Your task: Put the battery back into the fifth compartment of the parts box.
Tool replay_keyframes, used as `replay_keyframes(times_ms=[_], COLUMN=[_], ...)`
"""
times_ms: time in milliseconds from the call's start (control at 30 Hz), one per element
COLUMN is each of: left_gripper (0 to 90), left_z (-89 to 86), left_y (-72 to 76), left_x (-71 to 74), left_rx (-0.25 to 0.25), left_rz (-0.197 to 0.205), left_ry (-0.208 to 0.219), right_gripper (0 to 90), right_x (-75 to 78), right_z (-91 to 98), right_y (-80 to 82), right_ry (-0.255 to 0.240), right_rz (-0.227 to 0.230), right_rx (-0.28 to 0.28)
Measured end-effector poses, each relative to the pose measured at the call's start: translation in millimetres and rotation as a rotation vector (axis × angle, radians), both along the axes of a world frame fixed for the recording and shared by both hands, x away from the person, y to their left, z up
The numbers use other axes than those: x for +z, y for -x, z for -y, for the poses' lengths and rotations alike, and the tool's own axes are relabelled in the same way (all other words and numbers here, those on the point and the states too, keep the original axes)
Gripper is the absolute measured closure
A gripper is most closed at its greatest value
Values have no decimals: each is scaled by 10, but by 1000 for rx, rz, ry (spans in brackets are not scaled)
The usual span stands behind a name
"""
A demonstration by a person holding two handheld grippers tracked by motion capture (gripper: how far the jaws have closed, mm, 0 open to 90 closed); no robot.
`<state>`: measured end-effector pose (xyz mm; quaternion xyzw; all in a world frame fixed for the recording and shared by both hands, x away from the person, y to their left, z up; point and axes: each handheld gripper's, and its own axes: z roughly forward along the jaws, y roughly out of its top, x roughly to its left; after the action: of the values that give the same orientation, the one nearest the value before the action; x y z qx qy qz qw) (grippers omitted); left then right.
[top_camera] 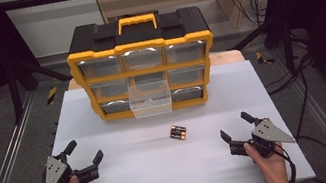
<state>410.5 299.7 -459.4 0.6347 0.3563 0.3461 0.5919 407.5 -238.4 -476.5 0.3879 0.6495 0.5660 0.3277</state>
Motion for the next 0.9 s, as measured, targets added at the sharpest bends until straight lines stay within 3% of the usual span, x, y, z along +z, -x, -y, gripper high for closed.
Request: replay_keyframes(times_ms=[67, 133, 267, 567, 600, 667, 700, 733, 767, 800, 900], left_gripper=[13, 13, 13, 13, 13, 13, 13, 13, 13, 13, 13], left_z=[6, 14, 27, 61, 67, 76, 76, 86, 86, 94, 99], left_y=[-3, -8, -23, -44, -44, -46, -46, -48, -48, -51, -54], left_x=[-5, -11, -22, -57, -59, -59, -59, -60, -60, -64, -68], left_rx=[-5, -6, -6, -24, -26, -29, -29, -31, -31, -32, -30], left_rz=[-3, -5, -11, -25, -26, -26, -26, -26, -26, -32, -37], left_ry=[4, 2, 6, 3, 1, 0, 0, -3, -3, -9, -14], right_gripper=[42, 36, 41, 65, 77, 93, 93, 107, 107, 128, 136], right_x=[4, 9, -9, 32, 62, 94, 94, 132, 132, 177, 219], right_z=[-7, -37, -127, -352, -456, -565, -565, -669, -669, -756, -820], right_y=[-4, -23, -37, -79, -113, -156, -156, -207, -207, -274, -349], right_ry=[3, 34, 56, 114, 164, 214, 214, 257, 257, 299, 338], right_rz=[-15, -73, -108, -148, -175, -203, -203, -228, -228, -243, -264], right_rx=[1, 5, 14, 49, 46, 59, 59, 85, 85, 94, 98])
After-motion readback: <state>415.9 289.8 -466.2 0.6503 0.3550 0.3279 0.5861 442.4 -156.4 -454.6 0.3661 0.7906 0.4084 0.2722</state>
